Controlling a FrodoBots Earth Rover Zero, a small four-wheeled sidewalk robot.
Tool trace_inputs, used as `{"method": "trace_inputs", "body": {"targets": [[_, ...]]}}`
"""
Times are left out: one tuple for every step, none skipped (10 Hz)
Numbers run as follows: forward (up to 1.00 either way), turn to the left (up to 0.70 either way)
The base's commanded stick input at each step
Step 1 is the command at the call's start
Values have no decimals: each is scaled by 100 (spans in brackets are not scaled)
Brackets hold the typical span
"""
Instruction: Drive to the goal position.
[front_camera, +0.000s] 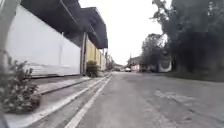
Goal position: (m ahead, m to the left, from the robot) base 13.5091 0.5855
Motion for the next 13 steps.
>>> {"method": "trace_inputs", "body": {"targets": [[100, -28], [100, -19], [100, -6], [100, 0], [100, 0], [100, 0], [100, 0], [100, -6], [100, -5], [100, -1], [100, 0], [100, 0], [100, 0]]}}
